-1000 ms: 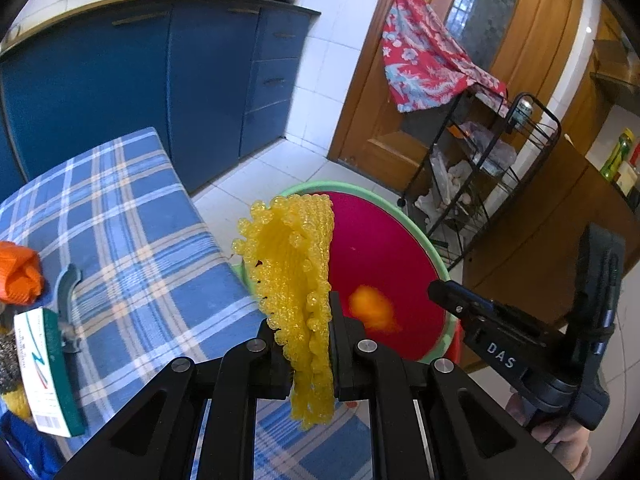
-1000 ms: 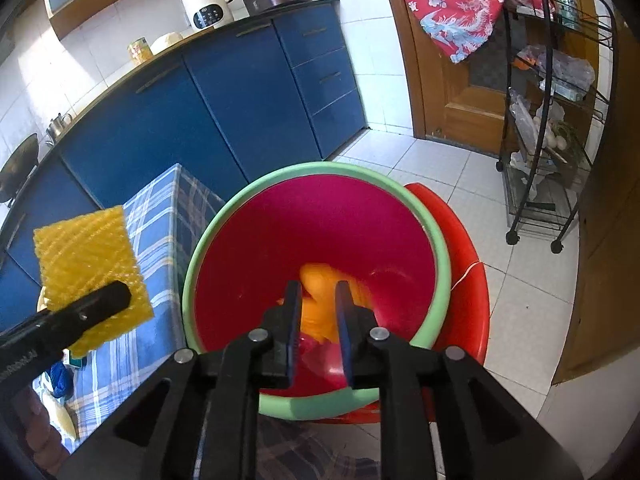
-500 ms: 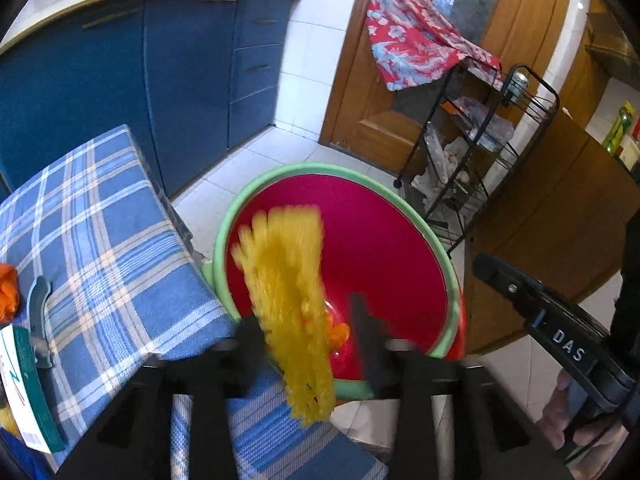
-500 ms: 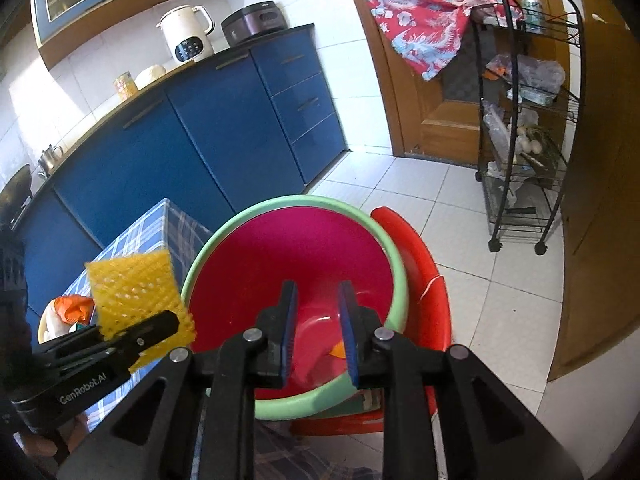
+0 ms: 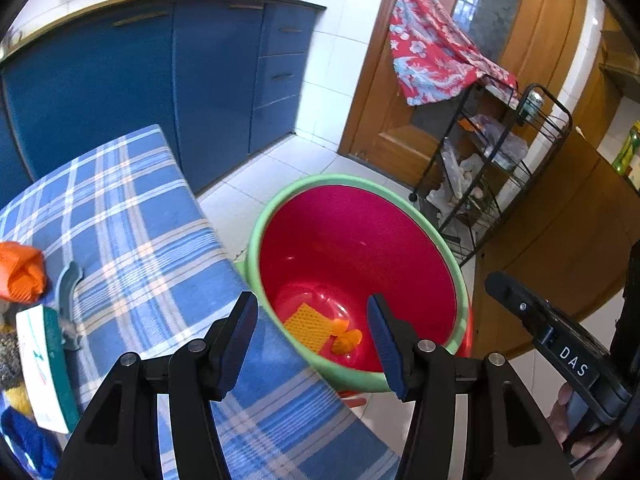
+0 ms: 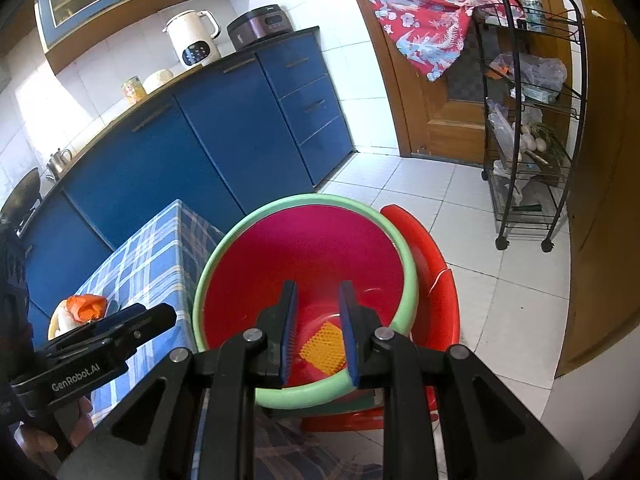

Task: Collect trash
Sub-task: 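Move both open tools back over the table items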

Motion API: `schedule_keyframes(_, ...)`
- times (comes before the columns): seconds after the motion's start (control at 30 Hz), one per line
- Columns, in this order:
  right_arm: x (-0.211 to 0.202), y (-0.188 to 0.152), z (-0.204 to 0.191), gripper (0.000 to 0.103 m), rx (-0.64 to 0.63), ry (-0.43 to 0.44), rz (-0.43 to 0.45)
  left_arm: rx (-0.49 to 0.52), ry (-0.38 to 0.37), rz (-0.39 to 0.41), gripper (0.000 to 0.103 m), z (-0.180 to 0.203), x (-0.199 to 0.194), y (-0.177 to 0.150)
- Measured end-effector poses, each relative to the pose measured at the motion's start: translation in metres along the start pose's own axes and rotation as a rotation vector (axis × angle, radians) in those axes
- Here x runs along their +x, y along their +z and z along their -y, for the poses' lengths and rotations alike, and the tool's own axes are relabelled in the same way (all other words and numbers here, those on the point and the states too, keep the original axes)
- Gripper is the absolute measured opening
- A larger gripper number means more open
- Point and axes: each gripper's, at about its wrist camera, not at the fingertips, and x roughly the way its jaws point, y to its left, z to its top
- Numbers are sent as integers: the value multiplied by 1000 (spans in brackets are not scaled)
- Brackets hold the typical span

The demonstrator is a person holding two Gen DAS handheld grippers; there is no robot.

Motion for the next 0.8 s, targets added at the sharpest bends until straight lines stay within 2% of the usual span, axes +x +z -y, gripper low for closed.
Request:
schedule_keyframes(0.17, -5, -3, -8, 28, -9, 25, 2, -26, 24, 17, 58, -10, -16, -4)
schedule_keyframes(0.8, -22, -26, -82, 29, -114, 170, -24, -145, 169, 122, 59, -70, -99, -30)
